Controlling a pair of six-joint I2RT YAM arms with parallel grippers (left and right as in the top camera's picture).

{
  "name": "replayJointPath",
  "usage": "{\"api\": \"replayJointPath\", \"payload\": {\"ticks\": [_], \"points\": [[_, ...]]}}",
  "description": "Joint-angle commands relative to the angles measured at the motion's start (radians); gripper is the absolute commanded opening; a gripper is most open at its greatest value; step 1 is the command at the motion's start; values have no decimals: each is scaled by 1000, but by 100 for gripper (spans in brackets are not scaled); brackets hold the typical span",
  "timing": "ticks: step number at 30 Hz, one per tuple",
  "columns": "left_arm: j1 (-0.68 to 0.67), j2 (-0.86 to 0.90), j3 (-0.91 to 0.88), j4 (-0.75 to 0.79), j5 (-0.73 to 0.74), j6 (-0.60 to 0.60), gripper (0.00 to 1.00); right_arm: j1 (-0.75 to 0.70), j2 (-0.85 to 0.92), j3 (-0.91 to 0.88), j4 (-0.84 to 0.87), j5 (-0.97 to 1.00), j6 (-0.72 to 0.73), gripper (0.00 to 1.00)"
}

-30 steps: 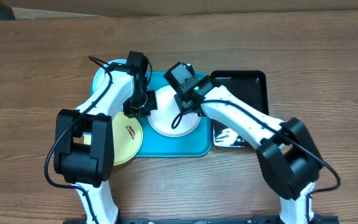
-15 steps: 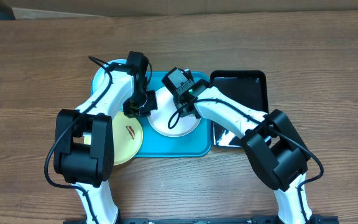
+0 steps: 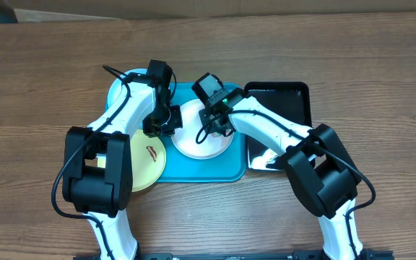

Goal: Clean dirty plates on tray and stack at the side
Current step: 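Scrub the white plate's sauce with the sponge in the right gripper, then return the sponge to the basin and raise the right gripper away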

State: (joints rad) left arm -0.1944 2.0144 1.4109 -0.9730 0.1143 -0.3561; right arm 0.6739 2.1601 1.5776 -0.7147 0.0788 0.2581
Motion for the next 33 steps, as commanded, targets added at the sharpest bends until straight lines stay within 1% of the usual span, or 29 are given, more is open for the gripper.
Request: {"api": "replayJointPath", "payload": {"ticks": [1,7,11,15,20,24,29,33], "points": [[-3,11,9,2,9,19,4,24,58,-6,2,-247,9,4],[-2,11,9,2,9,19,4,11,50,-3,41,-417,8,4],[-7,11,9,2,9,19,4,-28,16,32,24,-501,4,4],[-9,11,9,2,8,20,4,-94,-48,63,-9,-507,4,4],[-9,11,9,2,8,20,4,-202,-164,72,-93,-507,-16,4],[-9,11,9,2,8,19,4,-290,-241,72,-195,-485,-54,4],[-9,11,9,2,5,20,4,-397,-270,71,-336,-320,-53,4],[-9,11,9,2,5,19,4,-434,-267,22,-354,-238,-51,4]]}}
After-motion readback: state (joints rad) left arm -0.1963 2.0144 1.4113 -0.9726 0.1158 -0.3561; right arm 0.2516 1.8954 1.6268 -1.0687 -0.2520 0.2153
